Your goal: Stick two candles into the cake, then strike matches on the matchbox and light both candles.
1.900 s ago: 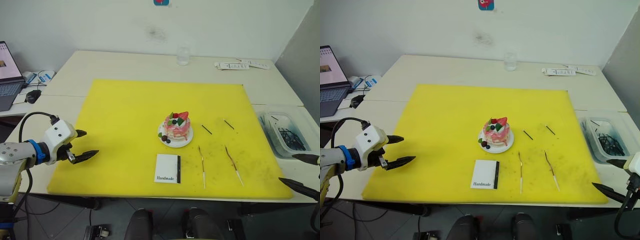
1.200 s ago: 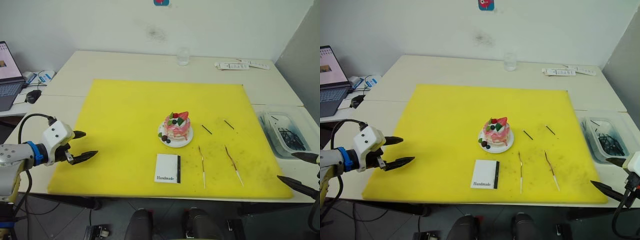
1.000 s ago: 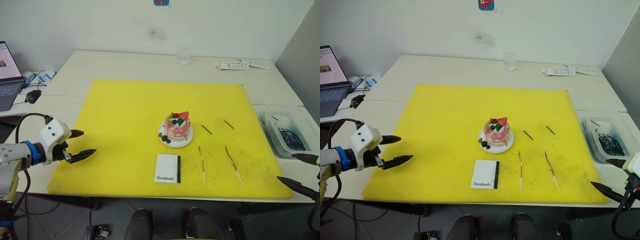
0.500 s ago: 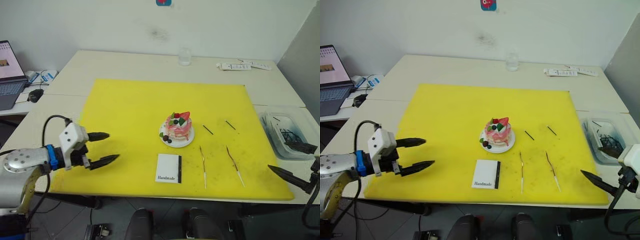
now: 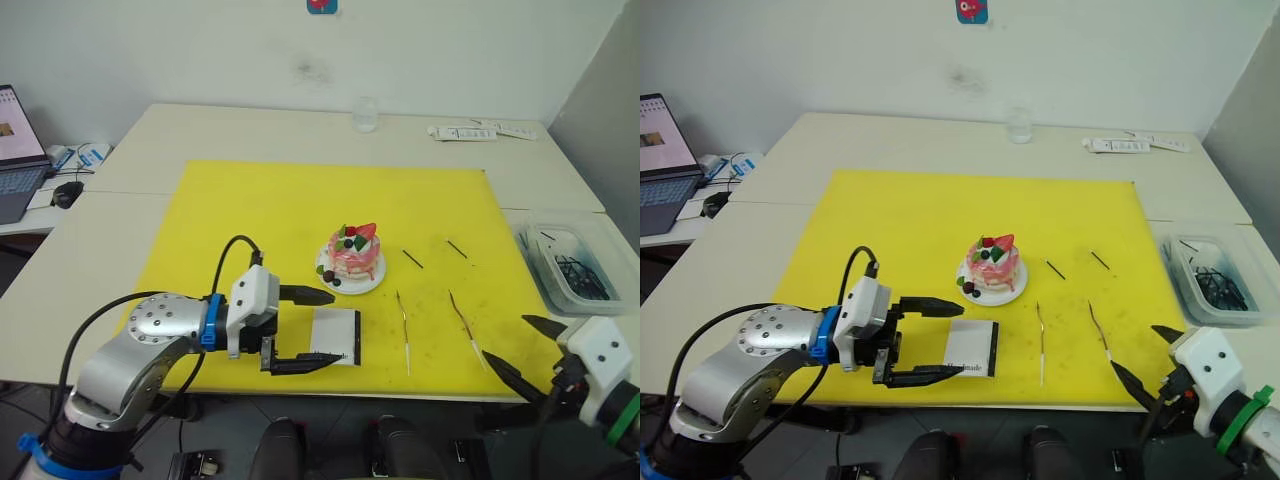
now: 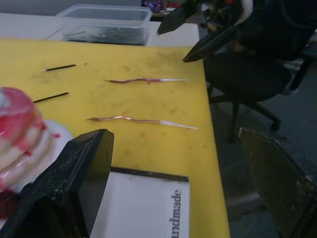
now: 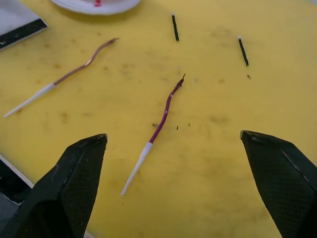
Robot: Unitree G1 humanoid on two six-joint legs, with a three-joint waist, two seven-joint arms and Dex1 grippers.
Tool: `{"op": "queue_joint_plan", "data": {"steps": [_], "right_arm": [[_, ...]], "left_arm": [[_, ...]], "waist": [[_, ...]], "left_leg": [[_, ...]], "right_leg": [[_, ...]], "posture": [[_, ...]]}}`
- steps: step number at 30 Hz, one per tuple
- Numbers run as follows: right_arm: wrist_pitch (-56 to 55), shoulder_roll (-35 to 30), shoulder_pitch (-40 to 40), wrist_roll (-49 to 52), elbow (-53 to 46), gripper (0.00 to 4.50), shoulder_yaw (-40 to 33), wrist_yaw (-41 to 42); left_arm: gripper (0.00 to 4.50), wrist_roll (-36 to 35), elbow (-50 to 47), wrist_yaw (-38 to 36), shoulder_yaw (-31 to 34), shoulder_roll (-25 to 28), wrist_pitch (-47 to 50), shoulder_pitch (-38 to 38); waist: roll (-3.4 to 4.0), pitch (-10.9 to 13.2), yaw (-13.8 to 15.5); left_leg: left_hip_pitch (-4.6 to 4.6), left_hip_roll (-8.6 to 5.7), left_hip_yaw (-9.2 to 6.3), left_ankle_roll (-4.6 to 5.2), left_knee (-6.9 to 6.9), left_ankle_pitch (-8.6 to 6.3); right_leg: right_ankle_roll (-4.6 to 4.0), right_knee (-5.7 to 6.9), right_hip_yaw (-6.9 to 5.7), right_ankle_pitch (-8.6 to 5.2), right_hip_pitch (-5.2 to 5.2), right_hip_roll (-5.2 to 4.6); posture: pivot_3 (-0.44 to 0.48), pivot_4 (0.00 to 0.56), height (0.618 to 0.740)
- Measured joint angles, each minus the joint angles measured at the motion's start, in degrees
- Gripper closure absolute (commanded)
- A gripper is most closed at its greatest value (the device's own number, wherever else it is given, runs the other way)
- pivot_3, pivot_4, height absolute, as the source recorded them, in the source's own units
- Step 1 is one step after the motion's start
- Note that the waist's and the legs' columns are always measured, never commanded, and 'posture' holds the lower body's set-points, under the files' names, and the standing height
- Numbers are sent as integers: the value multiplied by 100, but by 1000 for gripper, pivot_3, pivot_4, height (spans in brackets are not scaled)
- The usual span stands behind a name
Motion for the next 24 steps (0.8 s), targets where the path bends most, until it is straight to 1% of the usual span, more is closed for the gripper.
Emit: {"op": "queue_joint_plan", "data": {"steps": [4, 7, 14, 15, 16, 19, 24], "right_arm": [[11, 51, 23, -285, 5, 0, 412, -254], [11, 209, -61, -410, 146, 0, 681, -488], [113, 292, 24, -537, 342, 0, 895, -706], [152, 324, 21, -527, 342, 346, 901, -735], [197, 347, 21, -521, 340, 556, 924, -760], [278, 385, 21, -503, 308, 1542, 1045, -798], [536, 539, -3, -433, 169, 3406, 1164, -900]], "left_arm": [[21, 1, 3, -127, -151, -55, -7, -159], [21, 21, 2, -163, -307, -168, -62, -270], [21, 37, 3, -156, -320, -170, -72, -283], [0, 37, 2, -154, -320, -169, -72, -284], [0, 38, 2, -151, -320, -169, -72, -283], [0, 38, 2, -143, -320, -169, -71, -283], [0, 37, 2, -73, -320, -170, -63, -283]], "waist": [[0, 0, 13], [0, 0, 16], [0, 0, 16], [0, 0, 16], [0, 0, 16], [0, 0, 16], [-1, 0, 16]], "left_leg": [[-1, -1, -4, 0, 0, 0], [-3, -1, -3, 0, 0, 0], [-4, -1, -6, 0, 0, 0], [-4, -1, -8, 0, 0, 0], [-4, 0, -8, 0, 0, 0], [-4, 0, -8, 0, 0, 0], [-4, 2, -7, 0, 0, 0]], "right_leg": [[-1, -1, -4, -1, 0, 7], [-2, -2, -3, -2, -1, 9], [-2, -1, -5, -2, -1, 9], [-2, -2, -5, -2, -1, 8], [-3, -2, -5, -2, 0, 8], [-2, -2, -4, -2, 0, 8], [-2, -3, 0, -2, 0, 5]], "posture": [[0, 150, 684], [0, 150, 684], [0, 150, 684], [0, 150, 684], [0, 150, 684], [0, 150, 684], [0, 150, 684]]}}
